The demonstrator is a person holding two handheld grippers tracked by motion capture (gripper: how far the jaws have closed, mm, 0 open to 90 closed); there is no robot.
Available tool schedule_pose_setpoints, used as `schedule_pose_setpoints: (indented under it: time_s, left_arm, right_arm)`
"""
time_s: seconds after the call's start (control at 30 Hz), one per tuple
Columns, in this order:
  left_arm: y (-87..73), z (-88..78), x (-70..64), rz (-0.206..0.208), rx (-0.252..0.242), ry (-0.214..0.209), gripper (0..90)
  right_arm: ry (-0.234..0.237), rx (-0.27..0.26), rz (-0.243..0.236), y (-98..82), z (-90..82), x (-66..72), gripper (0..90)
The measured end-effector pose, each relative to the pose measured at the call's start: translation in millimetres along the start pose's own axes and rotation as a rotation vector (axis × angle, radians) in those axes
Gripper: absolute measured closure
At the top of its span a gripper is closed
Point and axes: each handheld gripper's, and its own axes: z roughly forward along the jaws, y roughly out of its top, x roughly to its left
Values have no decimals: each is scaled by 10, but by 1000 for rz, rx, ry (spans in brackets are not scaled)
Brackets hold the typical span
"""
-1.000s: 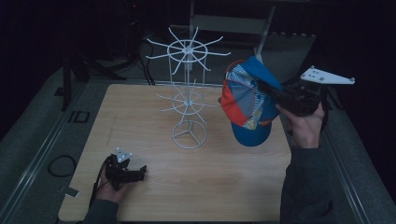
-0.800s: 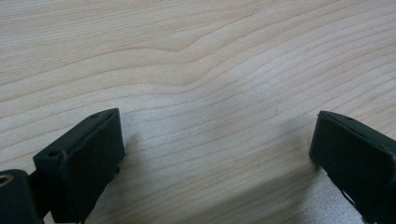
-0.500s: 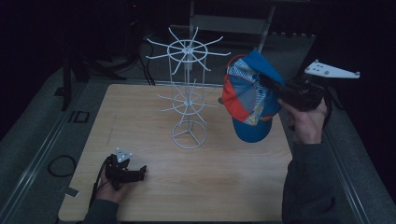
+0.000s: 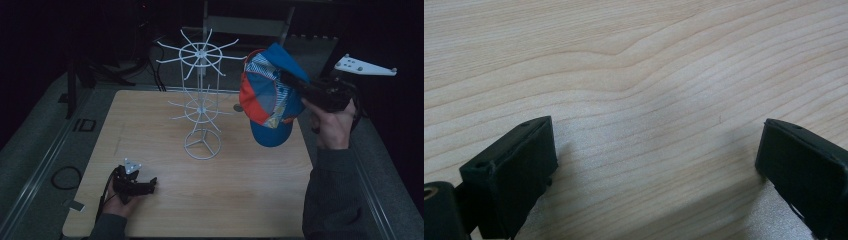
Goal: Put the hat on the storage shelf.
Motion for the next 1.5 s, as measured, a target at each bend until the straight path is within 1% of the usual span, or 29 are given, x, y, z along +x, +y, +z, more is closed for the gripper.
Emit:
schedule_pose_setpoints:
  time_s: [0.23, 0.43, 0.47, 0.57, 0.77, 0.87, 1.1, 1.2, 1.33, 1.4, 1.5]
  left_arm:
    - [0, 1, 0, 0, -1, 0, 31]
    - [0, -1, 1, 2, 2, -1, 31]
    - [1, -2, 2, 2, 4, -2, 31]
    - [0, -1, 2, 2, 2, -1, 31]
    - [1, -1, 2, 2, 3, -2, 31]
    - [1, -1, 2, 2, 3, -2, 31]
    - [1, -1, 2, 1, 3, -1, 31]
    - [1, -1, 2, 2, 3, -1, 31]
    - [1, -2, 1, 1, 4, -1, 31]
    - [1, -2, 1, 1, 4, -2, 31]
    - [1, -1, 0, 0, 3, -2, 31]
  right_arm:
    - [32, -6, 9, 21, 103, 24, 874]
    - [52, 29, 14, -29, 255, 24, 873]
    - [49, 32, 14, -36, 270, 28, 874]
    - [51, 11, 14, -31, 256, 27, 874]
    - [41, -22, 17, 10, 134, -11, 873]
    - [50, -46, 29, 31, 92, -40, 874]
    - [60, -72, 42, 62, 137, -85, 874]
    - [76, -88, 49, 87, 158, -85, 874]
    - [80, -67, 36, 69, 270, -90, 874]
    - [86, -46, 45, 24, 342, -114, 873]
    - [106, -4, 67, -73, 444, -151, 871]
